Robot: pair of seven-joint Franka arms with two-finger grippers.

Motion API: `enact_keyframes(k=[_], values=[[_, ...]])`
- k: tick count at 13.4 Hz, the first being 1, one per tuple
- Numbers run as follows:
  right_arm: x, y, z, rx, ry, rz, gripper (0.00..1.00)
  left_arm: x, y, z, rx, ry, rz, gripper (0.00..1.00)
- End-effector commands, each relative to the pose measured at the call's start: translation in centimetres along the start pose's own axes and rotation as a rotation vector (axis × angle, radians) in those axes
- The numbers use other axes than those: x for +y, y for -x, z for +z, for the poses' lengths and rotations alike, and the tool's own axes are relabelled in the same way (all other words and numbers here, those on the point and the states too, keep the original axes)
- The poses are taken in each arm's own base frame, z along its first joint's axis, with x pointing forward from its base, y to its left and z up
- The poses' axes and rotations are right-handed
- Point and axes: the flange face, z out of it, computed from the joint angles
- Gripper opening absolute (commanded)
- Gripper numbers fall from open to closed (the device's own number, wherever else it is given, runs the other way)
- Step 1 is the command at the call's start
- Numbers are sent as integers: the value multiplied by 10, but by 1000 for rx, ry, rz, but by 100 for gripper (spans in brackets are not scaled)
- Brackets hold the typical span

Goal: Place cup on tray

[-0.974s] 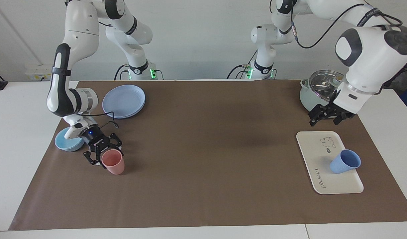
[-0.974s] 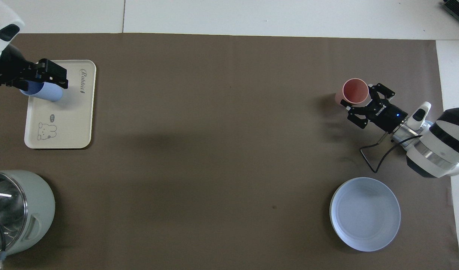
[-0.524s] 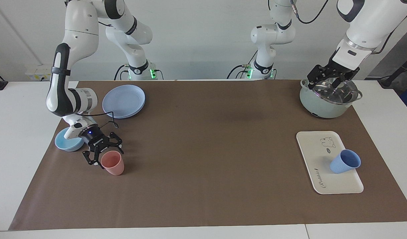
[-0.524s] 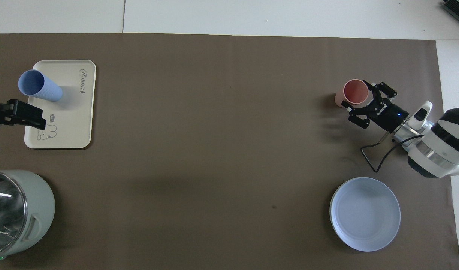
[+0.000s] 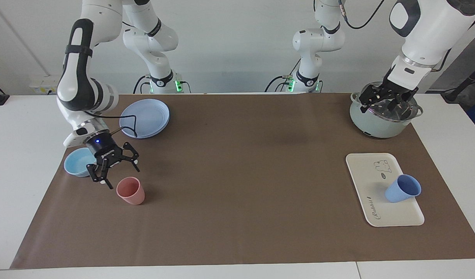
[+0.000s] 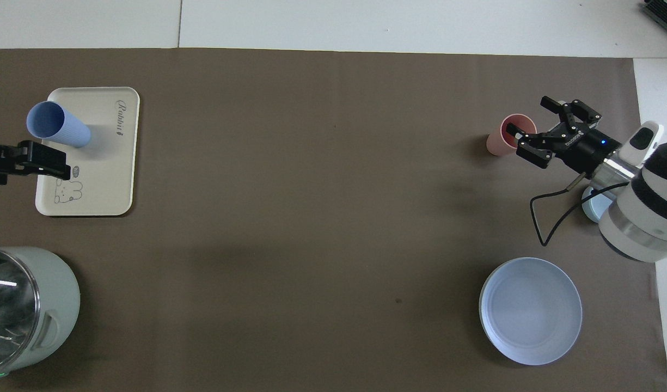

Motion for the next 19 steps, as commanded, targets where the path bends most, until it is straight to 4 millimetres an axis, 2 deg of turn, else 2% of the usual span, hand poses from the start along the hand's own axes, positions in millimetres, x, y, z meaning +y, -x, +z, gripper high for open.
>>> enact_keyframes(k=[1, 4, 9, 12, 14, 17, 19], values=[[-15, -30, 2, -62, 22, 55, 100, -5, 10, -2, 12, -21, -4, 100], [-22, -61, 1, -167, 13, 30, 100, -5, 10, -2, 9, -21, -4, 100], [-38, -117, -21, -420, 44, -45, 100, -5, 10, -2, 9, -21, -5, 100], [-38, -157, -46, -636, 85, -170, 100, -5, 10, -2, 9, -21, -4, 100], [-36, -171, -60, -707, 102, -160, 100, -5, 10, -2, 9, -21, -4, 100], [-39, -179, -77, -765, 163, -187, 100, -5, 10, -2, 9, -21, -4, 100], [-42, -181, -85, -790, 255, -32, 100, -5, 10, -2, 9, -21, -4, 100]])
